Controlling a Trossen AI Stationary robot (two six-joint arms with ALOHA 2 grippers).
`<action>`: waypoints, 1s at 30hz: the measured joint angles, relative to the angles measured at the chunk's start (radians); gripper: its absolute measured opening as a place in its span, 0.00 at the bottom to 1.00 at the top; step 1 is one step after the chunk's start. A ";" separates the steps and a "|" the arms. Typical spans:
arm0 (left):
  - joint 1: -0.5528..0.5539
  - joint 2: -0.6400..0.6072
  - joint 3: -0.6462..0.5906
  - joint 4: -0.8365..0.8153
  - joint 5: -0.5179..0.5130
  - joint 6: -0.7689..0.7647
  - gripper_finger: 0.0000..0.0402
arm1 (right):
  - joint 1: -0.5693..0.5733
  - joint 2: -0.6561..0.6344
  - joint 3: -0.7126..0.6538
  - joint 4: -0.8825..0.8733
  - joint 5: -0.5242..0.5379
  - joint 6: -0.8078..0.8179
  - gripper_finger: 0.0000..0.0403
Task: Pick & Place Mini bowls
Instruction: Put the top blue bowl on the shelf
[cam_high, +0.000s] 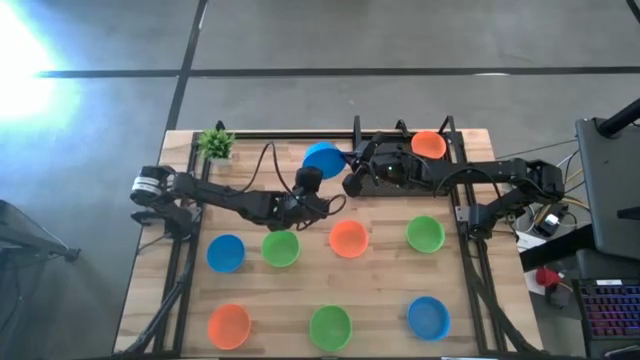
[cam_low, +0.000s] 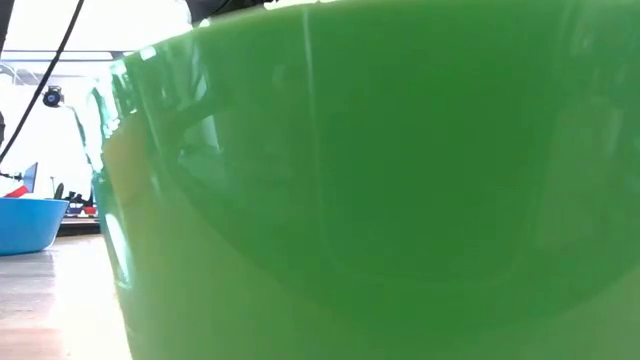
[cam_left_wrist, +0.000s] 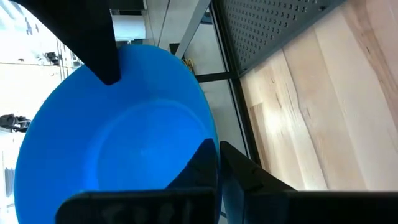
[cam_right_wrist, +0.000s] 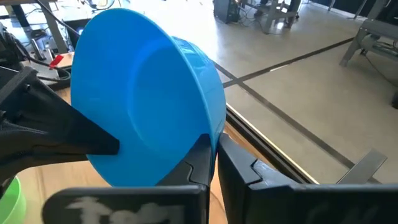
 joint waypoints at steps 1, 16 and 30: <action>0.000 0.000 0.000 0.000 0.000 -0.002 0.01 | 0.000 0.000 0.000 0.000 0.000 0.000 0.03; -0.002 -0.003 0.001 -0.003 -0.008 -0.066 0.22 | -0.014 0.000 -0.002 -0.004 -0.007 -0.019 0.02; -0.012 -0.005 0.001 -0.004 -0.021 -0.112 0.26 | -0.159 -0.046 -0.004 -0.027 -0.007 -0.034 0.02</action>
